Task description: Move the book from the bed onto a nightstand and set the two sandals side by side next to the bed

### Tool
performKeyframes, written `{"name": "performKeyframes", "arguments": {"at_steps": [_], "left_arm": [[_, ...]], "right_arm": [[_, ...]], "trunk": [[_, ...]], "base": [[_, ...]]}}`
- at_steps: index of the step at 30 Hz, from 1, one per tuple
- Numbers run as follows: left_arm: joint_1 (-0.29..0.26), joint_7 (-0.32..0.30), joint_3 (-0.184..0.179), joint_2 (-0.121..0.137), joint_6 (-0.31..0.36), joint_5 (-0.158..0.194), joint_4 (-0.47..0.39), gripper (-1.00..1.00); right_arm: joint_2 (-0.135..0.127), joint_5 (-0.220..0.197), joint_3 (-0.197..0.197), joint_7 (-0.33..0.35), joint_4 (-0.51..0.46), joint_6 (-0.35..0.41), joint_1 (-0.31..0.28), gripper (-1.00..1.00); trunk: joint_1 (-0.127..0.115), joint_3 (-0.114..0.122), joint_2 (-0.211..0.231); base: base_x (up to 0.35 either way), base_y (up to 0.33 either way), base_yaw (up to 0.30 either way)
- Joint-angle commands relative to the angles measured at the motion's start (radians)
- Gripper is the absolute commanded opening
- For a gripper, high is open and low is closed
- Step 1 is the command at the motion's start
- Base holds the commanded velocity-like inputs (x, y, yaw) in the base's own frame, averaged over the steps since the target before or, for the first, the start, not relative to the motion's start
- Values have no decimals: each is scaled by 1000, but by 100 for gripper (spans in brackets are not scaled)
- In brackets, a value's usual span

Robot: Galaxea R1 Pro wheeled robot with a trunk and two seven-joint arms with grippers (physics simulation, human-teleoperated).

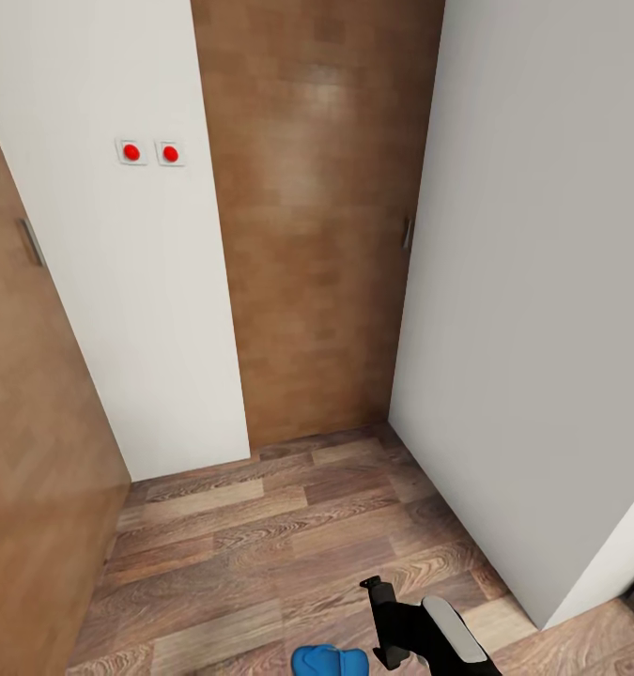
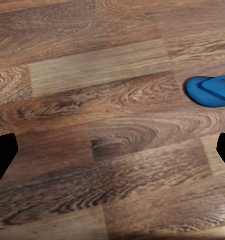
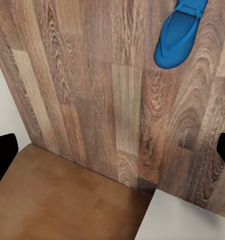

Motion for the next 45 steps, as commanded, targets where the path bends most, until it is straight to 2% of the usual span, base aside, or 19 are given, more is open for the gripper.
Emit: {"name": "performKeyframes", "arguments": {"at_steps": [1, 33, 41, 45], "left_arm": [[0, 0, -1, 0, -2, 6, 0, 100], [0, 0, -1, 0, -2, 7, 0, 100], [0, 0, -1, 0, -2, 7, 0, 100], [0, 0, -1, 0, -2, 7, 0, 100]], "right_arm": [[0, -5, 1, -7, -2, 1, 0, 100], [0, -7, 2, -8, -2, 0, 0, 100], [-1, -8, 6, -10, -3, -1, -5, 100], [-2, -10, 6, -11, -3, -1, -63, 100]], "trunk": [[4, -4, -8], [127, -104, -232], [127, -104, -232], [130, -108, -239]], "base": [[0, 0, 0], [0, 0, 0], [0, 0, 0], [0, 0, 0]]}}
